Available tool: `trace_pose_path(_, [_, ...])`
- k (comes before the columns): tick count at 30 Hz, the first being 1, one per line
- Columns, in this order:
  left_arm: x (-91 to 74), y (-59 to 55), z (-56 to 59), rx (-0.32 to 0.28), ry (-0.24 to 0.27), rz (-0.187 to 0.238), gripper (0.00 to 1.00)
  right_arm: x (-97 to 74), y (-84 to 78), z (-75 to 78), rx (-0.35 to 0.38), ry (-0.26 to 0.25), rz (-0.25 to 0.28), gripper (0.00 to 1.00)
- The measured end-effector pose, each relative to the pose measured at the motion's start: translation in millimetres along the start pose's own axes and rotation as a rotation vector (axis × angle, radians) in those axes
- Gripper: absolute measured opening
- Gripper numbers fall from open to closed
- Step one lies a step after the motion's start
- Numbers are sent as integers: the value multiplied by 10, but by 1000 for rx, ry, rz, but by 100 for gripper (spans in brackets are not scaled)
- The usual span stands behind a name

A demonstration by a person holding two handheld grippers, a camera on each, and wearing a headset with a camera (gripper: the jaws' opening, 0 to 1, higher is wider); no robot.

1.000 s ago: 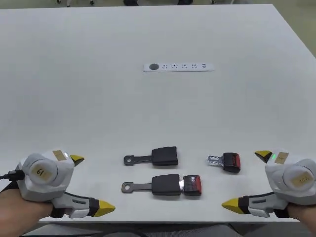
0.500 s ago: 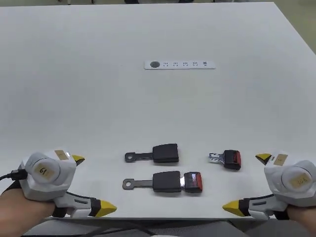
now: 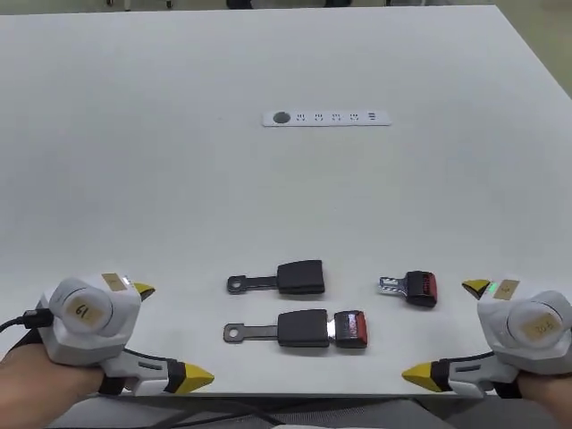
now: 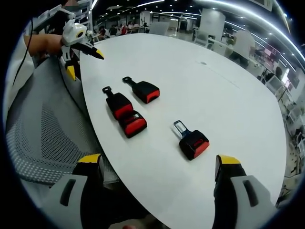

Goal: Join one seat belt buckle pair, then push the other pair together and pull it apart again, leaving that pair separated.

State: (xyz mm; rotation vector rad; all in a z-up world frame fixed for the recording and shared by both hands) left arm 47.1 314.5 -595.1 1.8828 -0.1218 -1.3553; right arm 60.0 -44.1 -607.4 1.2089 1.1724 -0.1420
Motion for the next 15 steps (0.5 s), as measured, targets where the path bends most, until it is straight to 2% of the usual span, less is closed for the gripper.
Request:
trace_pose_path(6, [18, -35, 27, -5, -3, -7, 100, 18, -17, -34, -4, 2, -5, 97])
trace_pose_path(11, [17, -31, 47, -5, -2, -7, 100, 36, -67, -116, -8, 8, -13, 97])
trace_pose_path(15, [5, -14, 57, -3, 2, -3, 100, 34, -79, -125, -7, 7, -14, 97])
Point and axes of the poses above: the centre of the closed fingertips' face, and the gripper's own axes: x roughly forward along the fingers, z roughly to its right, y roughly out of its top, the point moved 4 cm from there along -x, roughly backward along the fingers, and after that the axes turned 15 degrees about x, right-handed, at the moved point
